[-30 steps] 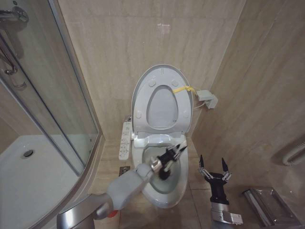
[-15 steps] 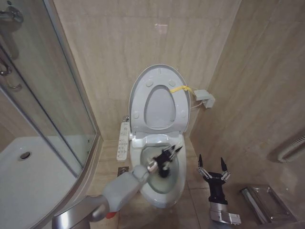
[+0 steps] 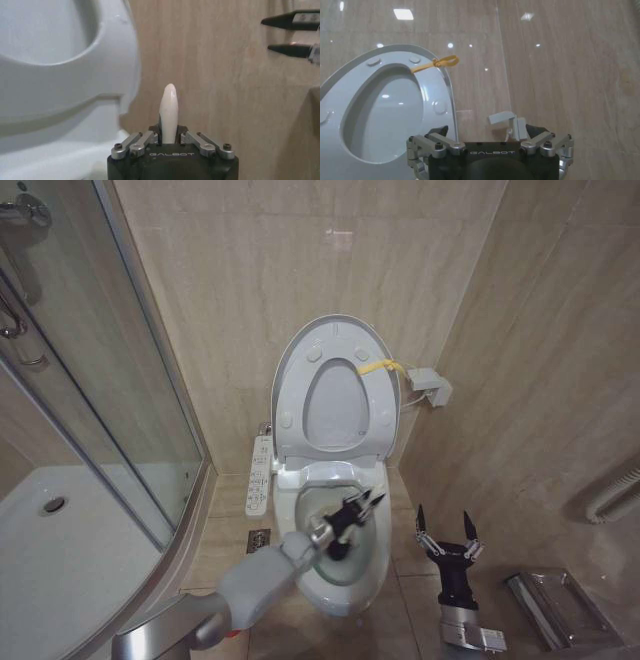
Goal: Open the toilet lid, clean the toilet bowl with a toilet brush, close the toilet lid, and flush.
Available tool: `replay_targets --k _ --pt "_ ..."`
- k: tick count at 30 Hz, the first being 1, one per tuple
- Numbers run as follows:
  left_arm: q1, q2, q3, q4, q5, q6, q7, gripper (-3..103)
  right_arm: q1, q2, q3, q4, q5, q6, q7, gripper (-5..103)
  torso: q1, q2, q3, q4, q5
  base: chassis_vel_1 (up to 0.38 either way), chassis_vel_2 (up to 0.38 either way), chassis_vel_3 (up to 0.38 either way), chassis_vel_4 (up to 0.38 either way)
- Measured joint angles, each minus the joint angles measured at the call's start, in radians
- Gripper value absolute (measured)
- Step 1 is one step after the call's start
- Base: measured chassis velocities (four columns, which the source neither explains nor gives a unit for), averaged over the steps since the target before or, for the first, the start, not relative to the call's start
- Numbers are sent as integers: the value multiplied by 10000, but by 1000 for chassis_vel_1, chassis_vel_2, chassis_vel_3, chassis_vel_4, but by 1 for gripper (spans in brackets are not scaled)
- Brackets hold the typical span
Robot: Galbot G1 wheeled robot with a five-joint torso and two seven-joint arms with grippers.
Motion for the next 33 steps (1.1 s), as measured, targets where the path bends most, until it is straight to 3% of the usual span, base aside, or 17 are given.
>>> replay_targets --k 2,4,7,12,17,19,20,24,28,30,33 --pt "-60 -68 -88 -434 -69 61 -84 19 -2 6 20 -17 1 21 -1 100 0 -1 1 1 2 0 0 0 0" --pt "-191 -377 -212 -995 -116 102 -231 19 -17 66 34 -21 -11 32 -2 100 1 0 0 -21 -6 0 0 0 0" --pt "-243 -406 -95 -1234 -154 119 -366 19 -57 125 39 16 -64 47 -1 100 -1 2 -3 -32 -8 0 0 0 0" --pt "-6 83 78 -162 51 108 -209 19 -133 141 12 145 -109 65 -3 100 -1 0 0 1 1 -19 -34 -3 -7" --pt "-195 69 19 -888 -185 292 -432 19 -128 134 41 147 -114 67 -4 100 2 -2 3 -3 1 0 0 0 0" --pt "-411 -126 -67 -1459 -272 373 -610 19 -108 172 56 147 -142 65 -7 100 -1 2 -4 -30 -11 0 0 0 0" --pt "-372 -67 10 -1246 -233 370 -571 19 -109 184 40 146 -168 65 -4 100 -1 1 -2 -31 -7 -24 -56 -21 -3" --pt "-200 248 306 -201 -90 318 -330 19 -121 167 24 149 -185 63 -3 100 0 0 0 -5 0 -21 -28 -1 -3" --pt "-174 188 268 -714 -206 366 -380 19 -80 139 55 93 -177 59 1 100 0 -1 2 1 2 0 0 0 0" --pt "-241 -122 170 -1338 -252 423 -450 19 -35 171 74 58 -176 49 0 100 1 0 0 -20 -7 0 0 0 0" --pt "-273 -224 233 -1248 -67 374 -385 19 -36 202 64 52 -178 48 6 100 -1 2 -3 -32 -9 -24 -13 -2 0"
